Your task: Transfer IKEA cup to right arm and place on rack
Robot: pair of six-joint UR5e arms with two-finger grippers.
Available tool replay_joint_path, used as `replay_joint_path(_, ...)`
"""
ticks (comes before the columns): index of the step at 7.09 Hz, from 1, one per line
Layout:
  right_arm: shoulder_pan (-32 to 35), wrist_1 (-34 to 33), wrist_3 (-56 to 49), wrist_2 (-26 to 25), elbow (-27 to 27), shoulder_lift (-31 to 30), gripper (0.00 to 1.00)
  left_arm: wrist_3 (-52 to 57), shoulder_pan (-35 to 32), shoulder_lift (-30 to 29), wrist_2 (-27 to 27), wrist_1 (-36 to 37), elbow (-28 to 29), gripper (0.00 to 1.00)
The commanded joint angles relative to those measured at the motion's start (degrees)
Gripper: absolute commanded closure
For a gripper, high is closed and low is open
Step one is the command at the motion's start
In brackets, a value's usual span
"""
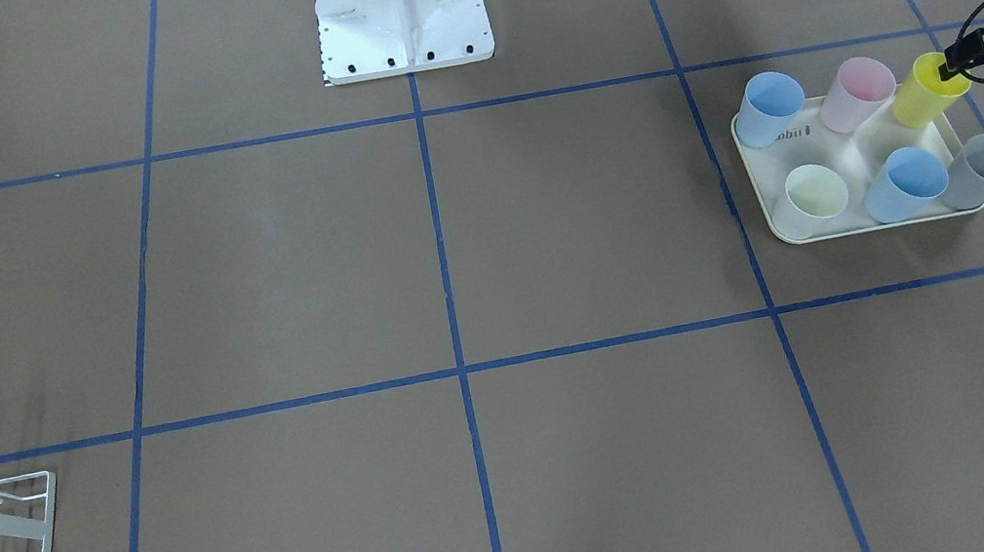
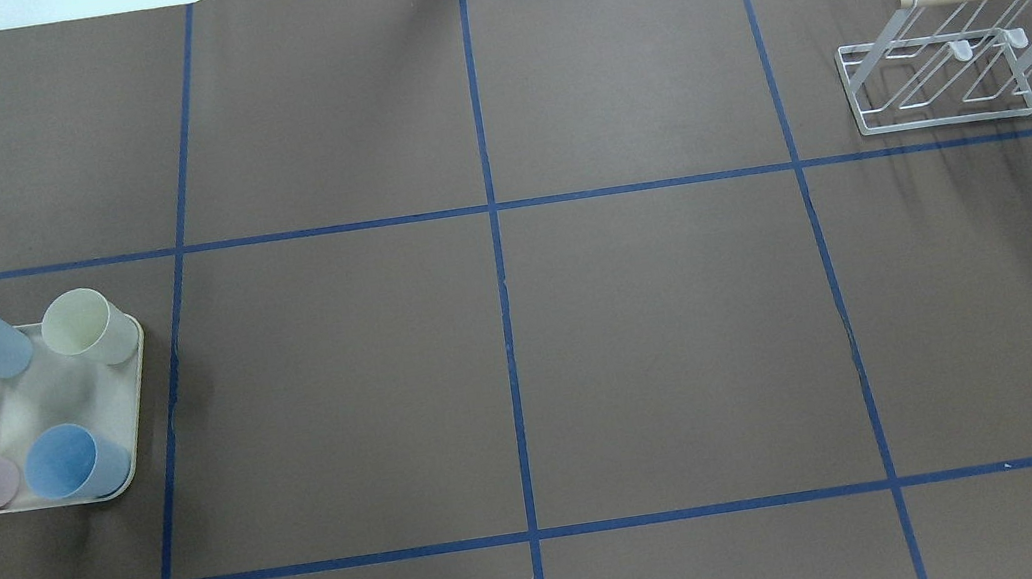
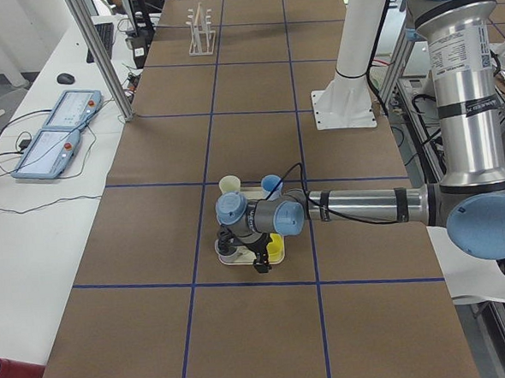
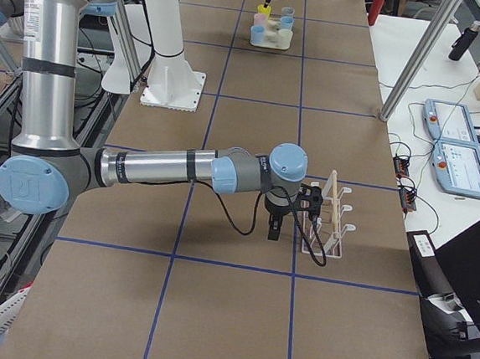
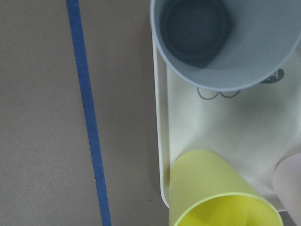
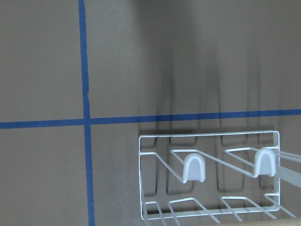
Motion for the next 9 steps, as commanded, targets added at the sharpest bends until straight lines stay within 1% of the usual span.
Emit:
replay_joint_path(1, -0.05, 0.00, 0.00, 0.00, 0.02, 0.00, 0.00, 0.07, 0.19, 0.00, 0.00, -0.01, 0.00, 0.07)
replay_joint_path(6, -0.05, 0.00, 0.00, -0.09, 0.10, 0.00, 0.00, 0.07, 0.45, 0.00, 0.00, -0.01, 0.00, 0.07)
replay_joint_path(7, -0.05, 0.00, 0.00, 0.00, 0.10, 0.00, 0.00, -0.11, 0.45, 0.00, 0.00, 0.08, 0.00, 0.24)
replay_joint_path(8, -0.05, 0.00, 0.00, -0.09, 0.19, 0.00, 0.00, -0.19, 0.54, 0.00, 0.00, 0.25, 0.00, 0.78)
replay_joint_path(9, -0.05, 0.09, 0.00, -0.09, 0.19, 0.00, 0.00, -0.28, 0.54, 0.00, 0.00, 0.26, 0.00, 0.96)
